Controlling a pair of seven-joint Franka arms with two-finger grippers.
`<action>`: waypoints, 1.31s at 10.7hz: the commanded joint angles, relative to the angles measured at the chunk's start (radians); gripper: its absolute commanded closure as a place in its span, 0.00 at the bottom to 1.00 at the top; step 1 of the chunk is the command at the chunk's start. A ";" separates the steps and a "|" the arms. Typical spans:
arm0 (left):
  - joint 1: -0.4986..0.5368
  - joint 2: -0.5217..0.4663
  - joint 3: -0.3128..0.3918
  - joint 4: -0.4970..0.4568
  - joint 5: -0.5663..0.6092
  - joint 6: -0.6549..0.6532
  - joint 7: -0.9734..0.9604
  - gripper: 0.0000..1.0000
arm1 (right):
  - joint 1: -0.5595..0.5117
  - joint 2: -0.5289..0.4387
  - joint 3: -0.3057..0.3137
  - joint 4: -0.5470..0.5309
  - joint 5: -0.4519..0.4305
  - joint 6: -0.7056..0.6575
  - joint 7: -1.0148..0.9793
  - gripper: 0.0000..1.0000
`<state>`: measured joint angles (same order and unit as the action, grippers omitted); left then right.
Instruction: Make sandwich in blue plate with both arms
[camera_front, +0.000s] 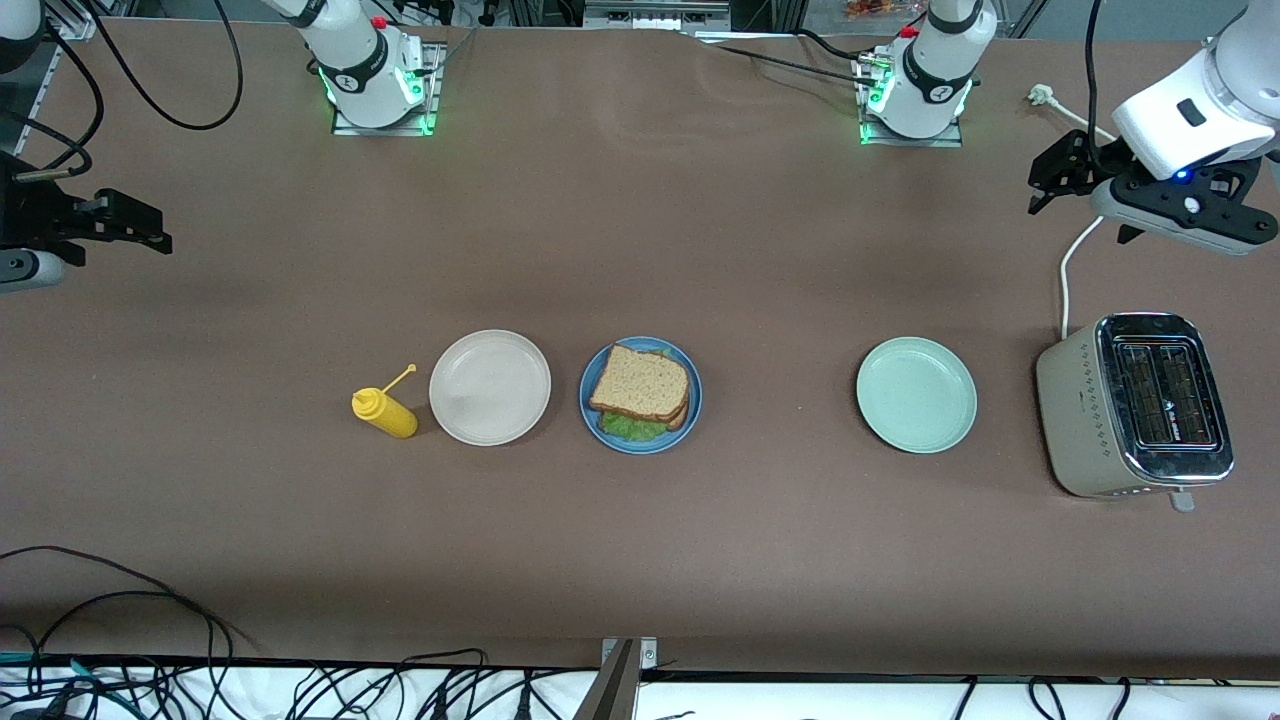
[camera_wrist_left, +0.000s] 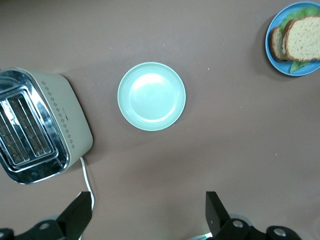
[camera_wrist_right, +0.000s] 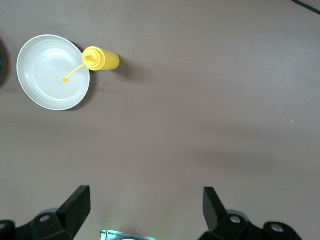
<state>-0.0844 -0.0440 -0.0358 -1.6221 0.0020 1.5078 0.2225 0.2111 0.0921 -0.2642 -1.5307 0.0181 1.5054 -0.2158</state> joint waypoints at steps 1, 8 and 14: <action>0.026 -0.005 -0.023 -0.021 0.023 -0.006 -0.014 0.00 | 0.005 0.005 -0.001 0.026 -0.017 -0.025 0.010 0.00; 0.060 -0.010 -0.019 -0.001 0.021 -0.026 -0.018 0.00 | 0.005 0.005 -0.001 0.026 -0.014 -0.025 0.003 0.00; 0.107 -0.010 -0.071 -0.001 -0.022 -0.034 -0.055 0.00 | 0.005 0.005 -0.001 0.026 -0.012 -0.024 -0.002 0.00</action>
<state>-0.0068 -0.0446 -0.0513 -1.6313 -0.0100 1.4944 0.2036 0.2117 0.0921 -0.2641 -1.5304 0.0181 1.5052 -0.2158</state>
